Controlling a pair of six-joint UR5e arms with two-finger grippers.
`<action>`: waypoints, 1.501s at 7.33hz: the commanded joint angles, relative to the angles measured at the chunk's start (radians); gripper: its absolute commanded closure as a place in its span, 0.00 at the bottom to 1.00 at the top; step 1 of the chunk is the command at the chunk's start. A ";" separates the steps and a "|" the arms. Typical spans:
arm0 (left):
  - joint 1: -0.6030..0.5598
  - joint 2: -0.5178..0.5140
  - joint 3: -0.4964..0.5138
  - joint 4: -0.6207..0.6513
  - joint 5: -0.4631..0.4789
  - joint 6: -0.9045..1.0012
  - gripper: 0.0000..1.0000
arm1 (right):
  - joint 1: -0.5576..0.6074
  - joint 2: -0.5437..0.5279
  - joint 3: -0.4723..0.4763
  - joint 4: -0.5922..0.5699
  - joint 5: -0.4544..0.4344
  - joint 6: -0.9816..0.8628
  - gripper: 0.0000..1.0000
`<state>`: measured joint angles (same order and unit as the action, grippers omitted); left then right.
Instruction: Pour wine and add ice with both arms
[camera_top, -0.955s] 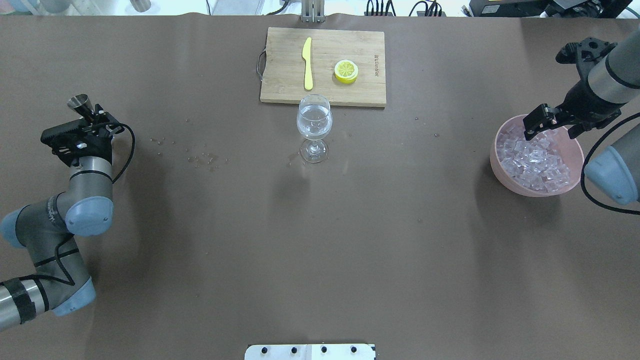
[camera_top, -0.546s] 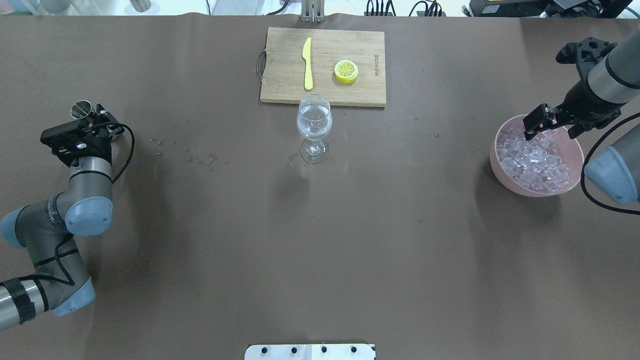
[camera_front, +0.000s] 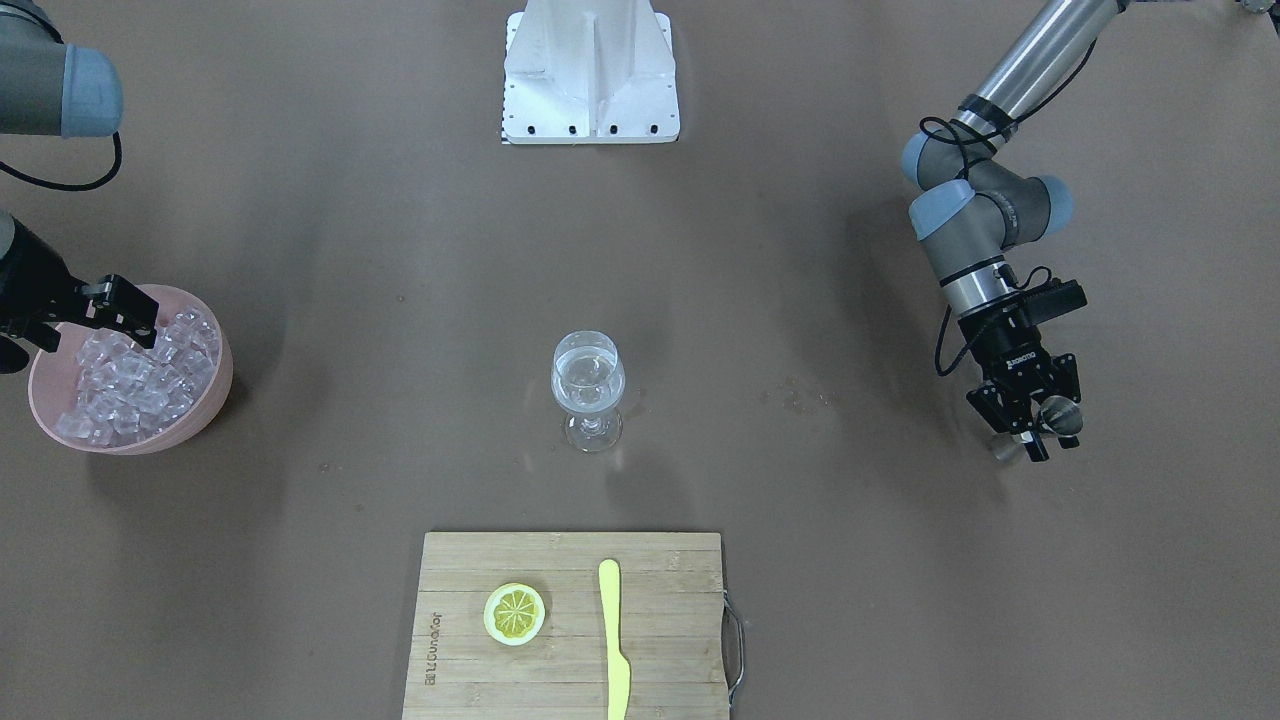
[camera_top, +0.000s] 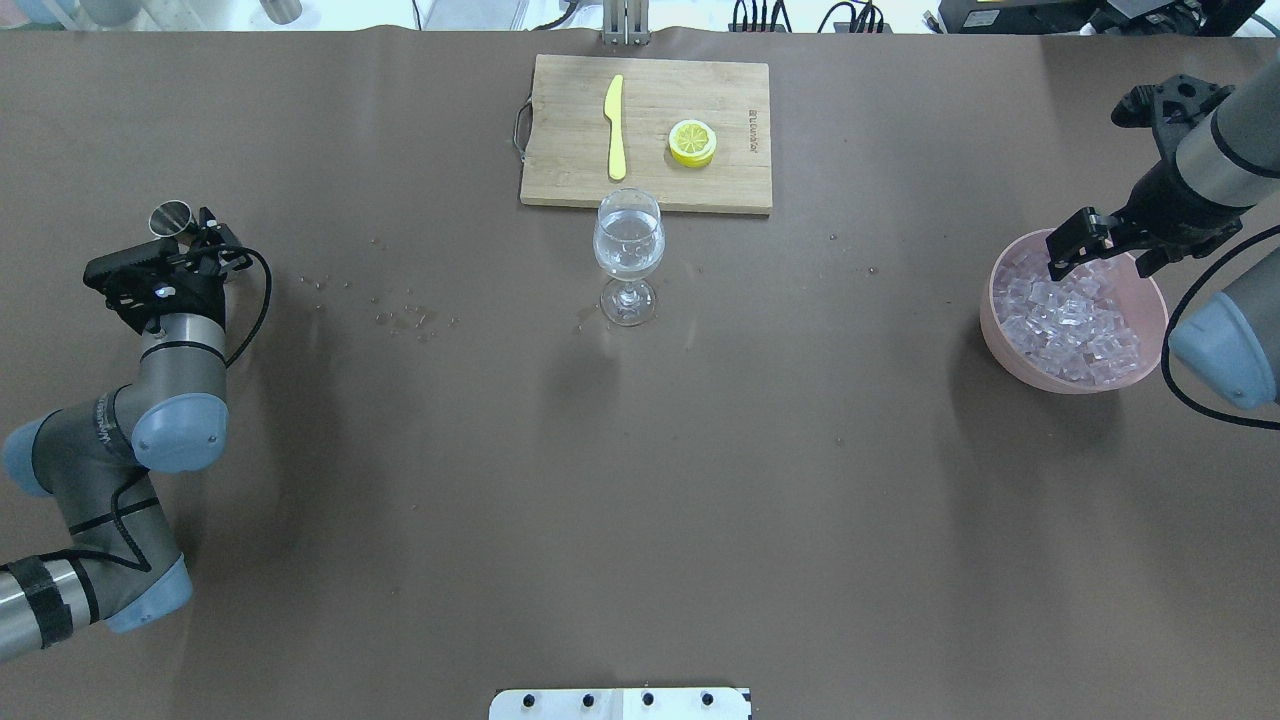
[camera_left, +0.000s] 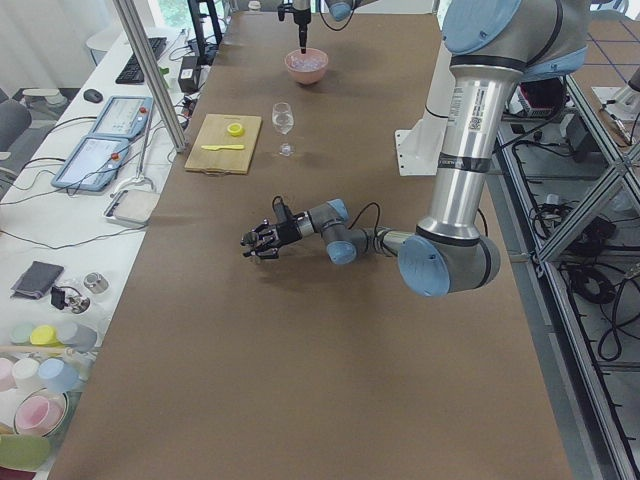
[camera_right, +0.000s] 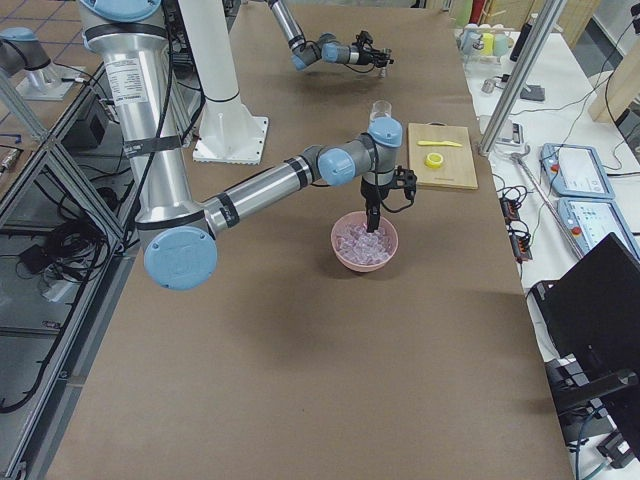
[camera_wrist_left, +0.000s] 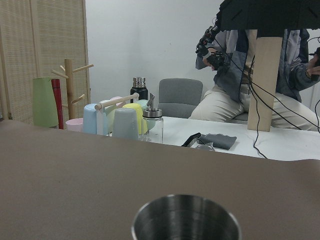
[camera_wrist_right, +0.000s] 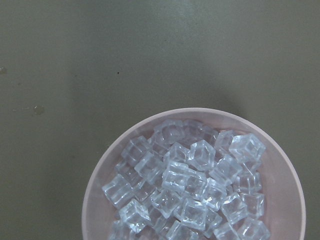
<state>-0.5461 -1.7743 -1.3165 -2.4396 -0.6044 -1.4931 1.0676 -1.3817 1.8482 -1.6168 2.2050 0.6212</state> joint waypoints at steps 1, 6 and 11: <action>0.000 0.001 -0.006 -0.001 -0.002 0.036 0.02 | 0.000 0.001 0.002 0.000 0.001 0.000 0.00; 0.002 0.102 -0.137 -0.010 -0.005 0.063 0.02 | 0.000 0.001 0.003 0.000 0.001 -0.002 0.00; 0.011 0.142 -0.253 -0.001 -0.008 0.085 0.02 | 0.003 0.000 0.006 -0.002 0.004 -0.002 0.00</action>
<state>-0.5361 -1.6340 -1.5462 -2.4413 -0.6109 -1.4212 1.0697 -1.3820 1.8535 -1.6171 2.2073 0.6197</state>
